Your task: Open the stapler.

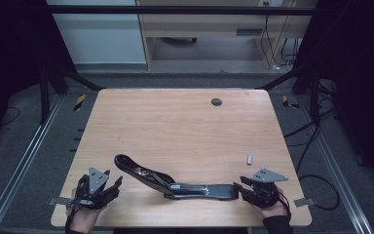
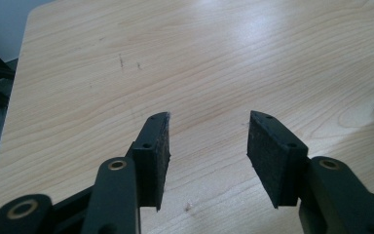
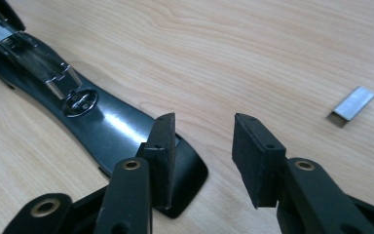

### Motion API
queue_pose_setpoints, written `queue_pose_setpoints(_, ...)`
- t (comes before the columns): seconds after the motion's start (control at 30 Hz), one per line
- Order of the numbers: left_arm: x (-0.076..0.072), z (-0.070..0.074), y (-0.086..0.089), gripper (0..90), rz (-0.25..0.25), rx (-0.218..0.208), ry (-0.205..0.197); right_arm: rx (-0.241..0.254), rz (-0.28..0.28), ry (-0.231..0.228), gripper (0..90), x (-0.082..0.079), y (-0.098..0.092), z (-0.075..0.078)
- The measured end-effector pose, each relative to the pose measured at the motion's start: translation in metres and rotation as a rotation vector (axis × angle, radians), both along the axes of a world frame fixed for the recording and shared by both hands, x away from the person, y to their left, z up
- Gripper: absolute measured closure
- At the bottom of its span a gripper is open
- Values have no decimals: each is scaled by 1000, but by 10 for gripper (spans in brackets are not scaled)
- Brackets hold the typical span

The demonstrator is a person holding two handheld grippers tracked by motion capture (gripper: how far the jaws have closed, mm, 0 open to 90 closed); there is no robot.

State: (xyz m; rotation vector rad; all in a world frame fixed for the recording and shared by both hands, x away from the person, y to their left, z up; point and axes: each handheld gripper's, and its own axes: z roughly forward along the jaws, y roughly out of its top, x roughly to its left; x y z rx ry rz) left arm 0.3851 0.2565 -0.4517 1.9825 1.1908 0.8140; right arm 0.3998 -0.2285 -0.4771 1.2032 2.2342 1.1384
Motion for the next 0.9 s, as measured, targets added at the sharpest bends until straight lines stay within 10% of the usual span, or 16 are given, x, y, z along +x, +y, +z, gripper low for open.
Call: queue_pose_setpoints(0.9, 6, -8, 9, 355, 10, -9, 45, -81, -217, -22, 556, 30, -17, 27)
